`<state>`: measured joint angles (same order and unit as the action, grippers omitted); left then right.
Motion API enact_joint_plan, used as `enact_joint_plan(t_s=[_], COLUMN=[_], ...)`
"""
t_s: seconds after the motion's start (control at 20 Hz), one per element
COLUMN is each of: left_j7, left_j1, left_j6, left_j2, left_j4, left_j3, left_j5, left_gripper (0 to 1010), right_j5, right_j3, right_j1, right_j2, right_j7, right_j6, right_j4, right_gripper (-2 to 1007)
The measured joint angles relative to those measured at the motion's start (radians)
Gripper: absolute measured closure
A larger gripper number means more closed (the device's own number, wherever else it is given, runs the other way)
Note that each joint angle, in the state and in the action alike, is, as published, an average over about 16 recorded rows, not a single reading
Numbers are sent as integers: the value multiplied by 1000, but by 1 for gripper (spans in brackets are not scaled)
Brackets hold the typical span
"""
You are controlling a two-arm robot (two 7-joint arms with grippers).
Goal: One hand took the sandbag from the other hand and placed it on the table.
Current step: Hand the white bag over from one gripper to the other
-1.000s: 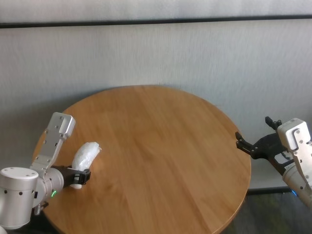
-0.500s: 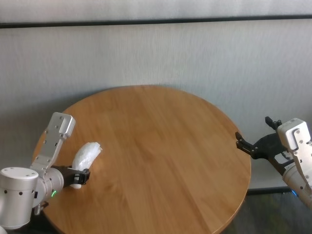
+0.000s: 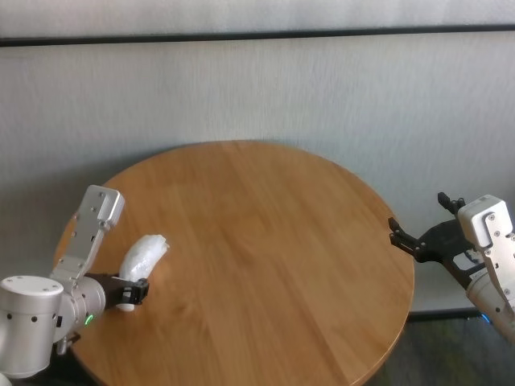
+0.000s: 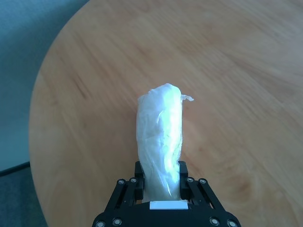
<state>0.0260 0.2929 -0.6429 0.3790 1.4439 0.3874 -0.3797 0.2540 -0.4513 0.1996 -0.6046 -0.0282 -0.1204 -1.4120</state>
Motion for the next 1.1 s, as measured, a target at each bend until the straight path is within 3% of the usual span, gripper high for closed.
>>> enact_joint_plan(t_s=[0.3, 0.7, 0.9, 1.1], left_j7=[51, 195, 285, 361], left_j1=[-4, 11, 25, 36], left_j6=[97, 301, 387, 447], left_j2=[15, 33, 36, 34], left_j4=[29, 63, 63, 54], left_j3=[16, 54, 67, 72], left_j5=[28, 64, 57, 33], left_gripper=[582, 582, 582, 582], right_j5=[0, 0, 0, 0], right_j3=[0, 0, 0, 0], right_j1=[0, 0, 0, 0], right_j2=[0, 0, 0, 0], right_j7=[0, 0, 0, 0], right_j6=[0, 0, 0, 0], right_j4=[0, 0, 0, 0], right_gripper=[5, 5, 5, 5])
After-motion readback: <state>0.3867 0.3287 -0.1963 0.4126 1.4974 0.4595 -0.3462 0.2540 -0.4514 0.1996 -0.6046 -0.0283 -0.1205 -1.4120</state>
